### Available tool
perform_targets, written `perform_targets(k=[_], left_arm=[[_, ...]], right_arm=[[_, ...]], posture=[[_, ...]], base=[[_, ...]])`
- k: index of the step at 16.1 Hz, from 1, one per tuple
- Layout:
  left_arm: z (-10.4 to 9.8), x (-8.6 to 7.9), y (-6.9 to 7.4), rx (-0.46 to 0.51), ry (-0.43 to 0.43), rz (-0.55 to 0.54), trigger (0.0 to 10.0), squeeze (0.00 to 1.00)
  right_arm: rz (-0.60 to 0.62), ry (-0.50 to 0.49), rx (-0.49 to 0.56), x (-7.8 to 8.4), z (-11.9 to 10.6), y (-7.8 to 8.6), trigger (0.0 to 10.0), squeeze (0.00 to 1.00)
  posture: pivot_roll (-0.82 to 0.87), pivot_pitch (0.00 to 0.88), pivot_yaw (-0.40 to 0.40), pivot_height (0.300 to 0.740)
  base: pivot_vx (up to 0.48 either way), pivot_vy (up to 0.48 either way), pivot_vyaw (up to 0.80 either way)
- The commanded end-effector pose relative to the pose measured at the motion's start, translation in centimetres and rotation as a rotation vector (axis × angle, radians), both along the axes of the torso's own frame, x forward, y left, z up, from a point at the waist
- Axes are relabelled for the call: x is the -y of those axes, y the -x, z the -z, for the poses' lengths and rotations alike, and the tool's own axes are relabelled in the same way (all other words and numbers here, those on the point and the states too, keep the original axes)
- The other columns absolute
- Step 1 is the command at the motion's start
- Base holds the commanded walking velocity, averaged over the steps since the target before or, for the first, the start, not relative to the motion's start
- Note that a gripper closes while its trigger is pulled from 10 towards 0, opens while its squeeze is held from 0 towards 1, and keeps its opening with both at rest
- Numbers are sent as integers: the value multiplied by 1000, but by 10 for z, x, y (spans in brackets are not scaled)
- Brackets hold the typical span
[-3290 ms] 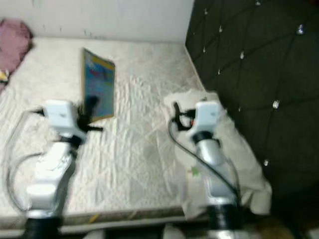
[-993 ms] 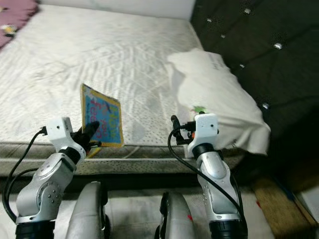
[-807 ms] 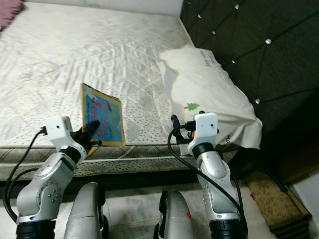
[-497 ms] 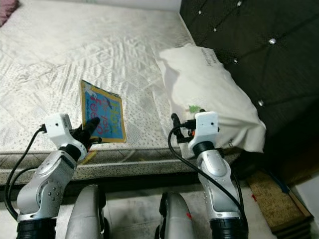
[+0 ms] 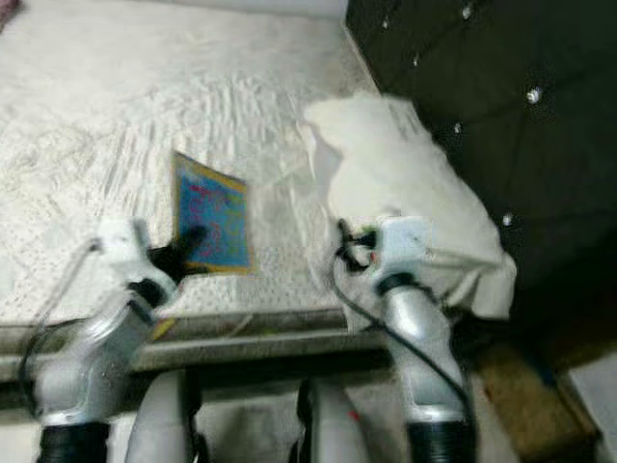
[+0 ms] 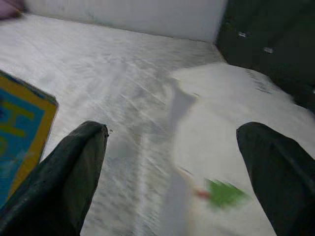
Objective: Clean up the room
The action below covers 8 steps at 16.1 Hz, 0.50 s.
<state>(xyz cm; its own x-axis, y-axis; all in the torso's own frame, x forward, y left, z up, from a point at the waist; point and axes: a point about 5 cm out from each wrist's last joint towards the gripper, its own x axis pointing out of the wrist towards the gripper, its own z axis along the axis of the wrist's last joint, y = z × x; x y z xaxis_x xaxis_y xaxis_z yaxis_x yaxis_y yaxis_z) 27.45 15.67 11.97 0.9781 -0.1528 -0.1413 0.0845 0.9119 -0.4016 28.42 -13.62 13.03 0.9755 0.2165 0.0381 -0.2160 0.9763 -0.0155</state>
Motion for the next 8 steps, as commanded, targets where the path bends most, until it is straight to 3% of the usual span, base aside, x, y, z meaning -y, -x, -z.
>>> perform_targets(k=[1, 8], left_arm=[[-6, 11, -2, 16, 22, 26, 10000, 0], [-4, 5, -9, 8, 44, -12, 10000, 0]], right_arm=[[37, 22, -5, 14, 2, 2, 10000, 0], [28, 23, -5, 14, 2, 1, 10000, 0]], posture=[[-36, 79, -111, 618], [-39, 72, -116, 618]], base=[[0, 0, 0], [0, 0, 0]])
